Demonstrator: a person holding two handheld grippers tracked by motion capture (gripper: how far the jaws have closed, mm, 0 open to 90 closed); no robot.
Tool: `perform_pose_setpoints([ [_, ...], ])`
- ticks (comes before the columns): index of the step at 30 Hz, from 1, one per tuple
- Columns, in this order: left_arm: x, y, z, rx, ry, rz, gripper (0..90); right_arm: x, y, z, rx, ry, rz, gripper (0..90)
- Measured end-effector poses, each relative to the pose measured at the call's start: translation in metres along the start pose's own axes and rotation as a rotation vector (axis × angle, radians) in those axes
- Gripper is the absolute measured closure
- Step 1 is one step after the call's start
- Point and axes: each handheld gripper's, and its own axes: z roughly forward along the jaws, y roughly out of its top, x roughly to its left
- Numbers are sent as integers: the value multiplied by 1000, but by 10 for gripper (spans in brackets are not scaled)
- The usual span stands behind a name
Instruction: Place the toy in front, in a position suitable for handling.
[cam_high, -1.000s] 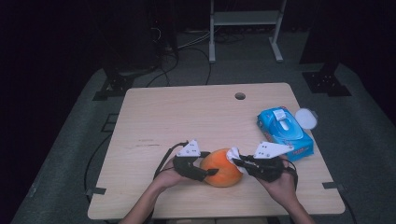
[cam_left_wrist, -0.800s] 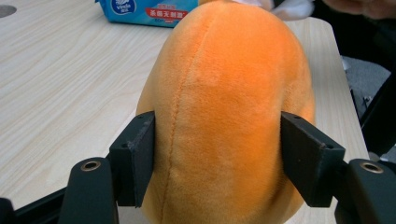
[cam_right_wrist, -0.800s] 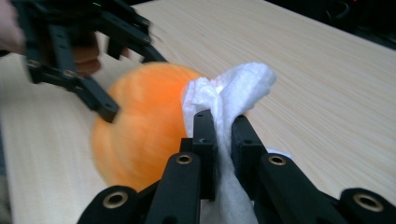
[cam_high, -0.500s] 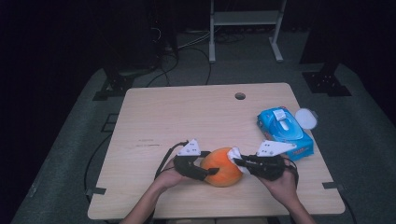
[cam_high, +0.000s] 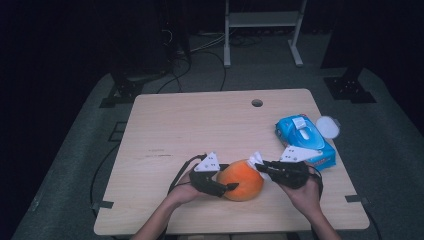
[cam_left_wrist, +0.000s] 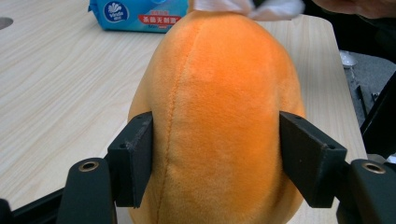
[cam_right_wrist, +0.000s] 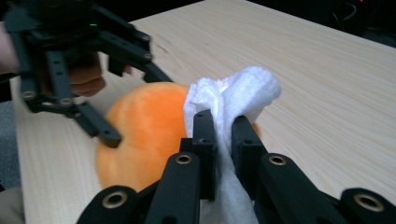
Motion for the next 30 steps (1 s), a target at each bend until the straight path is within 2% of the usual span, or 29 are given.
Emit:
perform_pose_setpoints([
  [2,-2,2,1,6,6,10,311,-3,-1,-2,-6,-2,12,819],
  [4,-4,3,2,7,10,20,307,1,1,-2,-8,2,5,819],
  [6,-9,6,4,5,3,39,306,6,5,-1,-20,20,-11,818],
  [7,-14,8,5,17,7,70,305,12,8,1,-16,30,-30,818],
  [9,-17,10,6,26,19,82,304,14,9,4,-1,26,-44,818],
  [13,-15,9,5,21,13,70,308,8,7,3,4,13,-29,819],
  [15,-15,9,6,16,11,65,308,-2,3,-2,22,-31,-12,819],
  [16,-15,9,6,16,11,65,307,-2,3,-2,22,-31,-12,819],
  [17,-16,9,7,11,12,62,307,-8,0,-5,23,-34,17,818],
  [18,-16,9,7,11,12,62,306,-9,-1,-5,26,-34,19,818],
  [24,-17,10,8,16,17,63,295,-5,2,-3,27,-29,10,819],
  [27,-17,10,8,23,20,71,293,5,6,-1,12,5,-8,818],
  [30,-17,9,7,20,20,67,293,7,8,0,21,4,-18,818],
])
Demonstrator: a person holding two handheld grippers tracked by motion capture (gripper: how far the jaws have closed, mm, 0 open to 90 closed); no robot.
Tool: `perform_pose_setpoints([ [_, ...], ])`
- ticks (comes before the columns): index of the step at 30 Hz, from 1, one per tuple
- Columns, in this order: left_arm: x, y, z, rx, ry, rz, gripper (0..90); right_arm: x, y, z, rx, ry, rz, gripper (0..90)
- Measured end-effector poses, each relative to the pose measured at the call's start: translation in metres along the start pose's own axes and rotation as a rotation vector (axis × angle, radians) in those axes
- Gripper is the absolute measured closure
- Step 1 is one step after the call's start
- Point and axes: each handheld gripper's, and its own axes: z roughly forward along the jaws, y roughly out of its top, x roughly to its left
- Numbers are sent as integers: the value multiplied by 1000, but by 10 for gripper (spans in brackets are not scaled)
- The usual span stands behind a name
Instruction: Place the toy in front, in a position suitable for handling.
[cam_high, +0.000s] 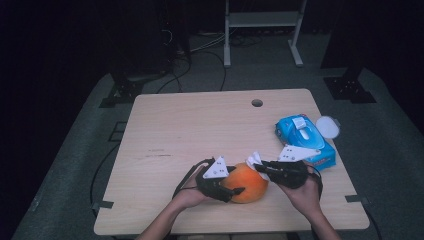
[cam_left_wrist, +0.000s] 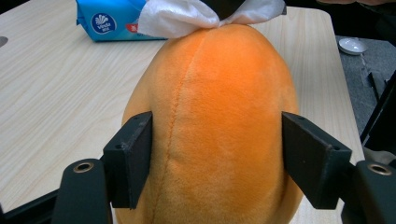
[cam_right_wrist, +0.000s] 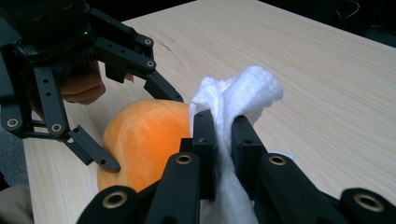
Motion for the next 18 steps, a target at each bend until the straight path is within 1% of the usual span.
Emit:
perform_pose_setpoints([
  [2,0,0,0,-4,-1,-2,294,-5,-2,-1,2,-5,17,819],
  [3,1,0,0,-12,-1,-13,294,-8,-3,-2,2,-9,25,818],
  [4,1,0,0,-12,-1,-13,294,-8,-3,-2,2,-9,25,818],
  [6,2,0,0,-11,0,-16,294,-16,-8,-3,8,-21,48,818],
  [7,3,0,0,-11,0,-16,294,-20,-11,-5,9,-22,69,818],
  [8,3,0,0,-11,0,-16,294,-21,-11,-6,9,-23,75,818],
  [12,2,-1,0,-10,0,-16,293,-22,-11,-8,10,-12,86,818],
  [14,2,0,0,-11,2,-21,290,-19,-9,-7,9,-7,81,819],
  [15,2,0,0,-9,2,-19,289,-16,-7,-6,7,0,71,818],
  [16,2,0,0,-6,4,-17,289,-16,-7,-6,7,0,71,818],
  [17,2,1,1,-5,6,-13,287,-11,-4,-5,7,9,57,818],
  [18,2,1,1,-5,6,-13,286,-11,-4,-5,7,9,57,818],
])
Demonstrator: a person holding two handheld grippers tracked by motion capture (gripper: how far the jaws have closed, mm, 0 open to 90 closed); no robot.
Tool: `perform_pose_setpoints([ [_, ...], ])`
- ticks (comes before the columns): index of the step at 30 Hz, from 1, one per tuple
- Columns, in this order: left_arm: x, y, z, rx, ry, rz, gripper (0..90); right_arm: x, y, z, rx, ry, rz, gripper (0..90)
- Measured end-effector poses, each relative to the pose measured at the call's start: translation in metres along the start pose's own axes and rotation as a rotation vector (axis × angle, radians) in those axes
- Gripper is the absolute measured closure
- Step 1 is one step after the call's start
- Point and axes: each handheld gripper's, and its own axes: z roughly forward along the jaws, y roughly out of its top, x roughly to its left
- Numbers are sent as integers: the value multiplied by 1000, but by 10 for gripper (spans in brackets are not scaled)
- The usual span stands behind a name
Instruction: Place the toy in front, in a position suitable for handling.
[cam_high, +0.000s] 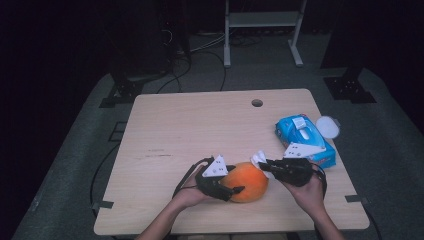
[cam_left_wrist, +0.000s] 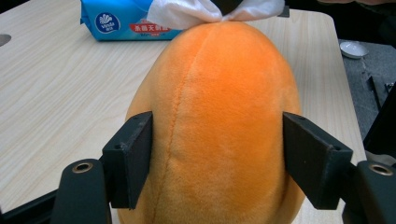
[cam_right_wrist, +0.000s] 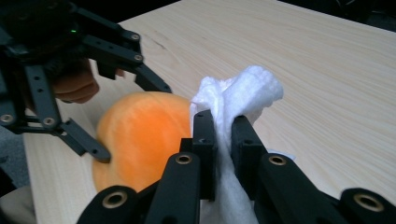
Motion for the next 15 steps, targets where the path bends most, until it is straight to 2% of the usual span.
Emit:
perform_pose_setpoints([
  [2,-3,3,1,8,11,4,283,7,3,4,-6,37,-2,818],
  [6,-7,6,2,17,19,22,279,15,7,9,-9,55,-21,818],
  [7,-10,7,3,19,25,34,279,22,9,11,-9,69,-38,818],
  [10,-9,7,3,17,26,30,285,26,10,12,-1,57,-60,818],
  [11,-7,6,2,10,27,18,286,23,10,11,-1,48,-50,818],
  [14,-6,5,2,4,27,16,287,18,7,9,2,28,-37,818],
  [15,-6,5,1,2,28,11,287,12,5,6,1,12,-23,818],
])
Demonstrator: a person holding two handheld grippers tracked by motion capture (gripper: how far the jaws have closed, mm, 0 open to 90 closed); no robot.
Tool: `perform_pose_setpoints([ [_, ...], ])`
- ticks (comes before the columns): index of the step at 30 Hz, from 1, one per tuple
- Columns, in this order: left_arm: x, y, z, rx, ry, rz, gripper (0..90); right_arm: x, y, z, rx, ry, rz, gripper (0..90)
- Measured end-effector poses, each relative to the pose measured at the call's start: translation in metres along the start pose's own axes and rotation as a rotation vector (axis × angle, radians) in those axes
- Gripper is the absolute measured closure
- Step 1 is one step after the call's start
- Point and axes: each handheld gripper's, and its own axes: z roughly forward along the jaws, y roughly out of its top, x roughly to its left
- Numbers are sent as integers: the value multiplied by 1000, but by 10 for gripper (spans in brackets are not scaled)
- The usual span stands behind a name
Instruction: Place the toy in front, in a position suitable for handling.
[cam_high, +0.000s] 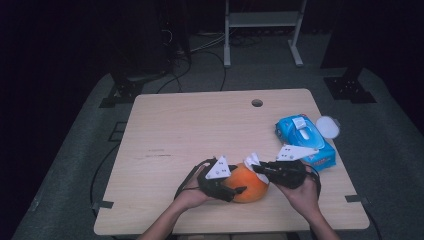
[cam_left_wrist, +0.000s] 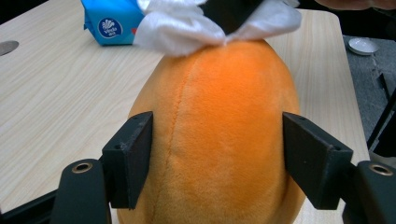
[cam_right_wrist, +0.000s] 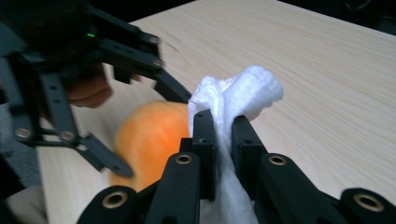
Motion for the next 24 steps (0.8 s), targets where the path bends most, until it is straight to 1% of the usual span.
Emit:
perform_pose_setpoints([
  [1,0,0,0,0,0,0,287,0,0,0,0,0,0,818],
  [2,0,0,0,-2,1,-3,287,-8,-3,-4,2,-23,28,818],
  [3,1,0,0,-1,2,-5,287,-8,-3,-4,2,-23,28,818],
  [4,1,0,0,-1,3,-8,289,-14,-6,-6,0,-35,54,818],
  [5,1,0,0,-6,4,-14,289,-14,-6,-6,0,-35,54,818],
  [6,0,1,0,-1,9,-8,289,-15,-6,-6,1,-32,64,819],
  [7,-1,2,0,4,12,2,289,-15,-6,-6,1,-32,64,819],
  [10,-5,4,1,10,22,15,286,-8,-2,-3,5,-25,40,818],
  [11,-5,5,1,15,24,22,285,-5,0,-1,6,-19,33,818],
  [12,-6,5,1,16,24,27,281,1,2,2,-1,4,23,818],
  [13,-7,5,1,17,23,30,281,1,2,2,-1,4,23,818],
  [15,-6,5,0,15,10,39,257,6,3,4,4,16,1,817],
  [16,-5,6,-2,6,-1,39,234,7,3,4,5,24,-12,817],
  [17,-2,6,-5,-34,-23,27,180,6,1,3,-3,43,-10,817],
  [18,0,6,-6,-58,-25,14,156,5,0,3,0,53,-7,818],
  [19,3,5,-8,-64,-21,9,124,3,-2,3,0,66,-7,818],
  [20,6,4,-8,-74,-27,-8,105,2,-3,2,0,69,-3,818],
  [21,6,4,-8,-74,-27,-8,99,2,-3,2,0,69,-3,818],
  [22,13,0,-7,-76,-45,-44,94,0,-4,1,3,78,-5,818],
  [23,13,0,-7,-76,-45,-44,88,0,-4,1,3,78,-5,818],
  [24,17,-6,-3,-63,-84,-89,87,-2,-5,-1,7,85,-12,817],
])
